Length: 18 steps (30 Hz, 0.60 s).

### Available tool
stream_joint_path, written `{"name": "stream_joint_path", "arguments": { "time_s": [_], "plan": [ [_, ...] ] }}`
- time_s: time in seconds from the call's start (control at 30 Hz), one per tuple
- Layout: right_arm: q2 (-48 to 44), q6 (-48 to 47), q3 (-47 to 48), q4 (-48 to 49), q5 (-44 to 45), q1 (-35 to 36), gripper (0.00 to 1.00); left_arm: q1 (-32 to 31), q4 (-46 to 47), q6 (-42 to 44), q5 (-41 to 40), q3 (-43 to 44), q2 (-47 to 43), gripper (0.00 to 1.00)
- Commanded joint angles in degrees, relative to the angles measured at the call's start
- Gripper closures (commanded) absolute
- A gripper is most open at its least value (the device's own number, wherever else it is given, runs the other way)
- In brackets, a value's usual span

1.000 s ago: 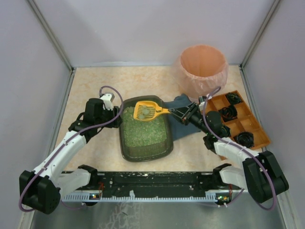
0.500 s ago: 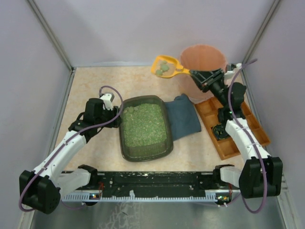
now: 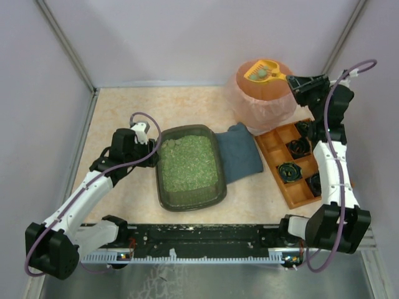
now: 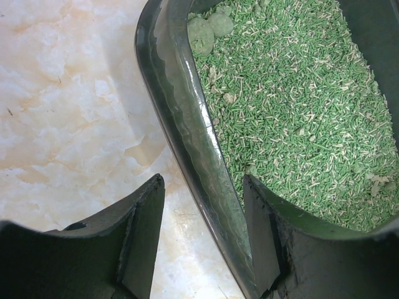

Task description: Clean the litter box

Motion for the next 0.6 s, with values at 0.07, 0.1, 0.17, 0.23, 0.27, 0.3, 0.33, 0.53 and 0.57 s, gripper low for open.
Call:
{"name": "stream_joint_path", "arguments": {
  "time_s": [0.07, 0.1, 0.17, 0.23, 0.27, 0.3, 0.33, 0.53, 0.57],
  "plan": [
    [2.11, -19.94, 12.27, -14.03, 8.69, -0.37, 1.0, -0.22, 0.18, 0.94, 0.09, 0.07, -1.13, 0.4],
    [2.98, -22.16, 13.69, -15.89, 9.13, -0.35, 1.0, -0.22, 0.18, 0.93, 0.1, 0.03, -1.17, 0.4],
    [4.51, -26.29, 16.37, -18.86, 9.79, -0.39, 1.0, -0.23, 0.2, 1.04, 0.12, 0.01, -1.15, 0.4],
    [6.24, -30.2, 19.84, -21.88, 10.36, -0.41, 1.0, -0.23, 0.14, 1.06, 0.01, 0.06, -1.02, 0.4],
    [7.25, -32.14, 21.59, -23.58, 10.47, -0.4, 1.0, -0.22, 0.03, 1.09, -0.04, 0.08, -0.86, 0.4],
    [8.09, -33.88, 23.01, -25.01, 10.34, -0.38, 1.0, -0.23, -0.06, 1.07, -0.03, 0.11, -0.66, 0.4],
    [8.97, -35.33, 24.48, -26.07, 9.83, -0.35, 1.0, -0.19, -0.08, 1.13, -0.01, 0.16, -0.57, 0.4],
    [13.72, -42.61, 32.85, -32.96, 7.84, 0.91, 1.0, -0.22, -0.17, 1.14, -0.3, 0.15, -0.13, 0.4],
    [14.28, -43.62, 34.13, -34.18, 8.09, 1.35, 1.0, -0.23, -0.13, 1.15, -0.2, 0.22, -0.12, 0.4]
  ]
}}
